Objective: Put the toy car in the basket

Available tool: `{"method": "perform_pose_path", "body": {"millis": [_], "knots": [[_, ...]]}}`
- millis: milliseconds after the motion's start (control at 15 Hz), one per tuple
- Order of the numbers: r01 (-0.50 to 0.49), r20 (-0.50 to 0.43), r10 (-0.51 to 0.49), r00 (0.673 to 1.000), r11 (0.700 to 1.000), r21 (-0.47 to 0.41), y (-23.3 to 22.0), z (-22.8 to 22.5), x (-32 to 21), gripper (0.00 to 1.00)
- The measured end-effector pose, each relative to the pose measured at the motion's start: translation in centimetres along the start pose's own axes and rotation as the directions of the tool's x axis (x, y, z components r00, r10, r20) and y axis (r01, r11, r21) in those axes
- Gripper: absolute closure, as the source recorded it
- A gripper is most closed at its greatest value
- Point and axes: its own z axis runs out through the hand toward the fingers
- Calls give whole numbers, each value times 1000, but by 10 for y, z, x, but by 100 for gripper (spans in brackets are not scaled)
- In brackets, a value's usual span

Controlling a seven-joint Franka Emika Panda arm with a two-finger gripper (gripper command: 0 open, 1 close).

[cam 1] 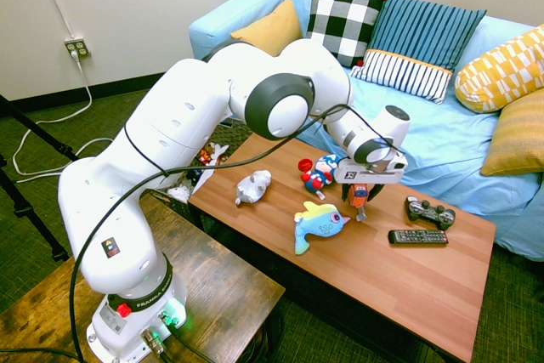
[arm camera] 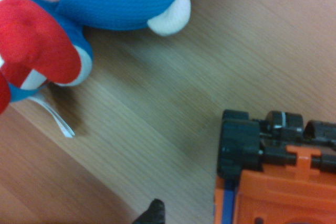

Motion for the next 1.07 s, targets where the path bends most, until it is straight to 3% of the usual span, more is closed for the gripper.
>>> {"method": "perform_pose_path", "body": {"millis": [733,933,1067], "knots": [[4,-40,-3,999,999,33,15,-22,-3,100],[56,-114,-44,993,993,105,32,-84,-25,100],[112,-138,-92,986,983,145,10,-128,-44,100]]}}
